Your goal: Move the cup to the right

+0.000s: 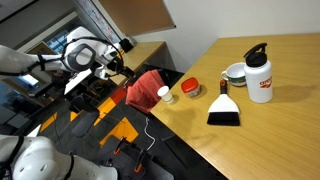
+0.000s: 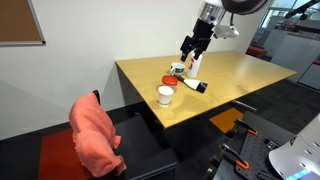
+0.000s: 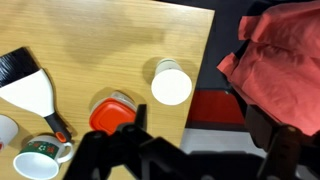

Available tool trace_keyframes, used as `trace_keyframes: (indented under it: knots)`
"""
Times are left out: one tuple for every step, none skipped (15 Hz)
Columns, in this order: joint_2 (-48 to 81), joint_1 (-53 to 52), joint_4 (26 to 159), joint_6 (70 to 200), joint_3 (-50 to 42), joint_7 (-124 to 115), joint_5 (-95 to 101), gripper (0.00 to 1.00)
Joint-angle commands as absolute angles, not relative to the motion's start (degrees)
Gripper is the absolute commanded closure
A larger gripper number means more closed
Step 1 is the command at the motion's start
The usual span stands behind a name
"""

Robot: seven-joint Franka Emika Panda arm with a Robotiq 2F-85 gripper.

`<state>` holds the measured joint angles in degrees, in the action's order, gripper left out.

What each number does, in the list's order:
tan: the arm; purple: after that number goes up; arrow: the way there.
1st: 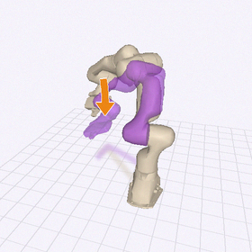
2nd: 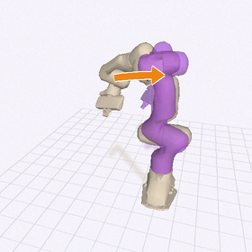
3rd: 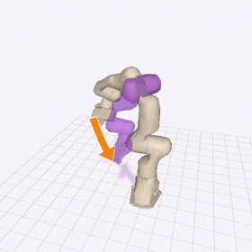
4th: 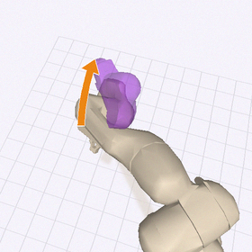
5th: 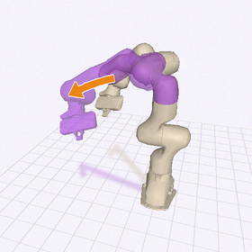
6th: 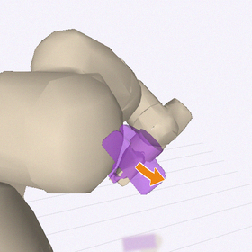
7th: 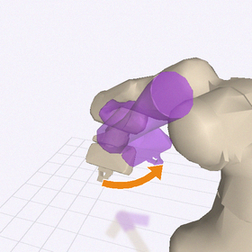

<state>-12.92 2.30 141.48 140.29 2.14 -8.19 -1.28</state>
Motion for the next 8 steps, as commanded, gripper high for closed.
trace_keyframes:
  knots:
    - [-3.7,3.6,136.4,141.3,0.1,-9.2,-0.1,0.00]
    - [-1.8,3.6,135.8,141.6,-0.5,-8.8,-0.9,0.00]
    - [0.0,3.5,135.2,142.1,-1.1,-8.4,-1.5,0.00]
    - [1.7,3.4,134.9,143.1,-1.6,-8.3,-1.8,0.00]
    - [3.2,3.4,134.8,144.4,-1.9,-8.2,-2.0,0.00]
    - [4.4,3.3,134.9,145.9,-2.1,-8.2,-2.1,0.00]
    - [4.2,2.9,135.7,147.5,-2.1,-10.1,-1.6,0.00]
    - [2.6,2.5,137.4,149.1,-1.9,-10.6,-1.4,0.00]
